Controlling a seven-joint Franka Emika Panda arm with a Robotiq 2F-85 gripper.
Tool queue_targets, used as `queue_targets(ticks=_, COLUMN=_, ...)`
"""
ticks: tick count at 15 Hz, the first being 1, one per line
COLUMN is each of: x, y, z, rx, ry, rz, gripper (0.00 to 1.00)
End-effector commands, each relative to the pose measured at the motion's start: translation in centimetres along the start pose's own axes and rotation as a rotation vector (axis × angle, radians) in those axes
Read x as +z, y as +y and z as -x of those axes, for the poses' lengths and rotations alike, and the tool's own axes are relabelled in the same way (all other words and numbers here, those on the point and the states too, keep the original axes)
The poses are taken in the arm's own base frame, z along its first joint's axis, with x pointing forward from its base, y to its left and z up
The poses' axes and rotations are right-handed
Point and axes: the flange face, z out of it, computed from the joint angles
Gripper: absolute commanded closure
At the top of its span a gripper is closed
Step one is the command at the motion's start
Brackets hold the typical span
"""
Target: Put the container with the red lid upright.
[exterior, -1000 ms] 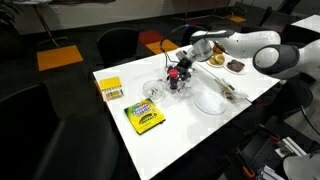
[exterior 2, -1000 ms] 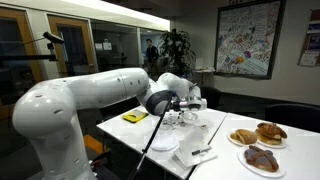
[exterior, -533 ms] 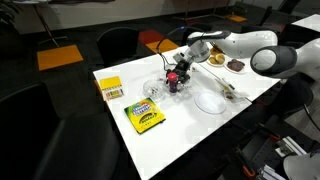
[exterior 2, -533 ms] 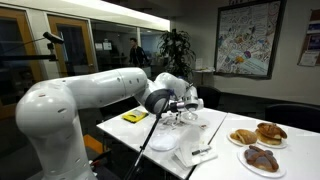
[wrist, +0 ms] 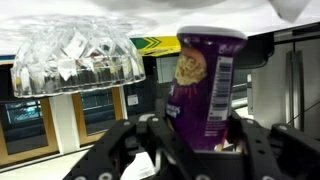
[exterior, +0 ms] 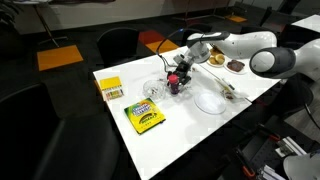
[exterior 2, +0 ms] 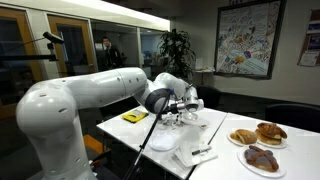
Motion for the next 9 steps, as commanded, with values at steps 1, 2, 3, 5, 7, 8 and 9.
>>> queue_targets(ticks=1, x=0.13, y=-0.21, z=0.07, rx=0.018, ry=-0.006, rz=-0.021, gripper=0.71)
queue_targets(ticks=2, x=0.16, y=-0.21, z=0.07, rx=0.020, ry=-0.009, rz=-0.024, gripper=0.71)
queue_targets(ticks=3, x=0.22, y=-0.20, z=0.07, rx=0.023, ry=-0.011, rz=-0.026, gripper=0.71)
queue_targets(ticks=5, x=0.33, y=-0.18, z=0.07, rx=0.028, ry=-0.014, rz=-0.031, gripper=0.71)
queue_targets(ticks=7, x=0.45, y=-0.17, z=0.09, rx=0.036, ry=-0.017, rz=-0.035, gripper=0.71)
queue_targets(ticks=8, x=0.55, y=-0.12, z=0.06, rx=0.043, ry=-0.021, rz=-0.039, gripper=0.71)
queue_targets(ticks=9, x=0.58, y=-0.11, z=0.07, rx=0.048, ry=-0.022, rz=-0.039, gripper=0.71)
